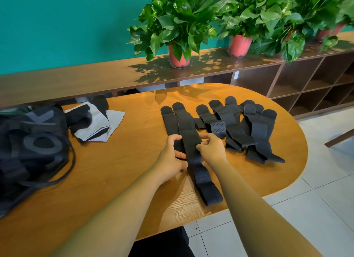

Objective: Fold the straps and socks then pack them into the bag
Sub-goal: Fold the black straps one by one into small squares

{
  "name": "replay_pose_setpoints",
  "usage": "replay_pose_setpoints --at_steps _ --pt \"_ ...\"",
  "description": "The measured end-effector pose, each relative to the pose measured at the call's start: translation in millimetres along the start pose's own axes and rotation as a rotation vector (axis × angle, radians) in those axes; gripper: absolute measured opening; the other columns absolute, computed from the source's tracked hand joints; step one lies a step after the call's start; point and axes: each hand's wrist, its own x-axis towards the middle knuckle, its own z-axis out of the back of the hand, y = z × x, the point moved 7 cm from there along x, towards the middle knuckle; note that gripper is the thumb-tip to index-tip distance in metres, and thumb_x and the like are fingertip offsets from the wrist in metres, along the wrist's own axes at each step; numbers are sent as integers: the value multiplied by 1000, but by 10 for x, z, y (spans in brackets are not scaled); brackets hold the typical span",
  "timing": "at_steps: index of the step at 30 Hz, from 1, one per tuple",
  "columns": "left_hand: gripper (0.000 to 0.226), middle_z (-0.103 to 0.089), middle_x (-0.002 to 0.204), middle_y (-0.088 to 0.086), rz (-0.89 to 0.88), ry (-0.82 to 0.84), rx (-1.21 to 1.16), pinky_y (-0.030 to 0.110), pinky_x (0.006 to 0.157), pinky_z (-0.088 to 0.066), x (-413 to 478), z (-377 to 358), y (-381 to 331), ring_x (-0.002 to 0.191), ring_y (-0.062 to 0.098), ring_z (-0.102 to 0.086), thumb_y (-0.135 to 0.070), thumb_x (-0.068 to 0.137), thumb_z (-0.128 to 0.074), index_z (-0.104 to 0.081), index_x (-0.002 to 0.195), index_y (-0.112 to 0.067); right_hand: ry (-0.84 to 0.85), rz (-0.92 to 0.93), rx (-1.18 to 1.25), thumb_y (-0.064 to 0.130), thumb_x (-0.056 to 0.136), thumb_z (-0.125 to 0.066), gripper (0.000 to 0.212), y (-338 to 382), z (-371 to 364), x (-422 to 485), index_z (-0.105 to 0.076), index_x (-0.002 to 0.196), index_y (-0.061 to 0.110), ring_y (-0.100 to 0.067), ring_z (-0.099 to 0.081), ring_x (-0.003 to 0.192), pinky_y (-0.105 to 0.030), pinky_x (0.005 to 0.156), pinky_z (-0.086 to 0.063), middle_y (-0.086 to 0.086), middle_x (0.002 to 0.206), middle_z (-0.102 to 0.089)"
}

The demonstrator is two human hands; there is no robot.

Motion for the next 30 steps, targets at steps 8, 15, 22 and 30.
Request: replay_pose_setpoints --at_steps 8,15,22,30 --pt "19 -61 97 -2 -60 -68 13 12 64 -43 -347 444 129 84 9 -57 -9 91 -62 -63 106 -21 79 40 148 3 88 -56 28 360 -434 -266 -55 110 19 -14 -53 67 -32 60 -48 -1 86 -59" --pt "30 -56 87 -2 35 -195 29 18 58 -42 -562 1103 601 75 10 -55 3 85 -63 -61 103 -20 231 31 90 -2 84 -55 29 508 -1296 -432 -61 78 26 -23 -59 68 -39 69 -54 -12 91 -67" --pt "41 -52 126 -3 17 -223 261 20 86 -44 -603 1406 942 108 8 -53 -9 89 -65 -57 126 -24 273 72 -55 -2 89 -50 34 617 -1795 -453 -63 117 14 -23 -59 106 -37 94 -50 -6 120 -63" --pt "39 -26 153 -19 -287 -147 655 33 114 -12 -920 1330 885 142 4 -18 -37 99 -47 -47 138 -36 204 730 -600 21 90 -57 34 953 -1548 -654 -60 124 25 -19 -48 115 -36 89 -46 1 129 -53"
